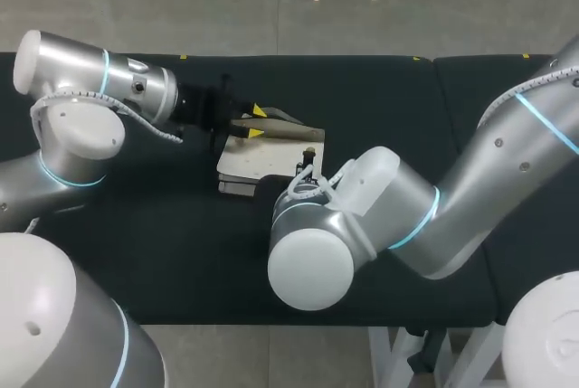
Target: Pick up the bag, open it, inspect its contents, close it, and place it on the opposite side
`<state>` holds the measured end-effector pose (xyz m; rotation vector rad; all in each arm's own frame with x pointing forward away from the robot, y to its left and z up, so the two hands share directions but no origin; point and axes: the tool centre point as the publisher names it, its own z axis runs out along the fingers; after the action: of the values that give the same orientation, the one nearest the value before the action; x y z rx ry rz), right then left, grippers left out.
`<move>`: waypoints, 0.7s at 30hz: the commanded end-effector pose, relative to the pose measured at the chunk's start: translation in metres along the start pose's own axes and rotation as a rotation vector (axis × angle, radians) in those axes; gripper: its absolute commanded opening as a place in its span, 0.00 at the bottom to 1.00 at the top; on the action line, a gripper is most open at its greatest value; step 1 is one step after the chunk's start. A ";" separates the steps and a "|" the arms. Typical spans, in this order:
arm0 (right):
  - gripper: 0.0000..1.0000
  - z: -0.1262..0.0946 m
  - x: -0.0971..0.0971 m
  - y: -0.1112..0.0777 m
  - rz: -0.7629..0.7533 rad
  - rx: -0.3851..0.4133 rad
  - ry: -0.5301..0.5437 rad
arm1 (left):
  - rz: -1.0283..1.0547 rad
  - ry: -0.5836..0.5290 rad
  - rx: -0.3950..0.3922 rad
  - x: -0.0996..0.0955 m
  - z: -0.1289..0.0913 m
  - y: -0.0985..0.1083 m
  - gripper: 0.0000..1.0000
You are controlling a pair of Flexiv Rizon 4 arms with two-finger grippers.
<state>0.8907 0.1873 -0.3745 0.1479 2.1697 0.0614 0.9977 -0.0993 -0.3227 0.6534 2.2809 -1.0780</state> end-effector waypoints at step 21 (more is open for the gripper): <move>0.00 0.002 0.002 0.001 0.000 0.000 -0.004 | 0.103 0.028 0.049 0.044 0.005 0.000 0.00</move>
<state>0.8907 0.1874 -0.3746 0.1482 2.1699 0.0616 0.9682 -0.0972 -0.3492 0.7923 2.2293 -1.0788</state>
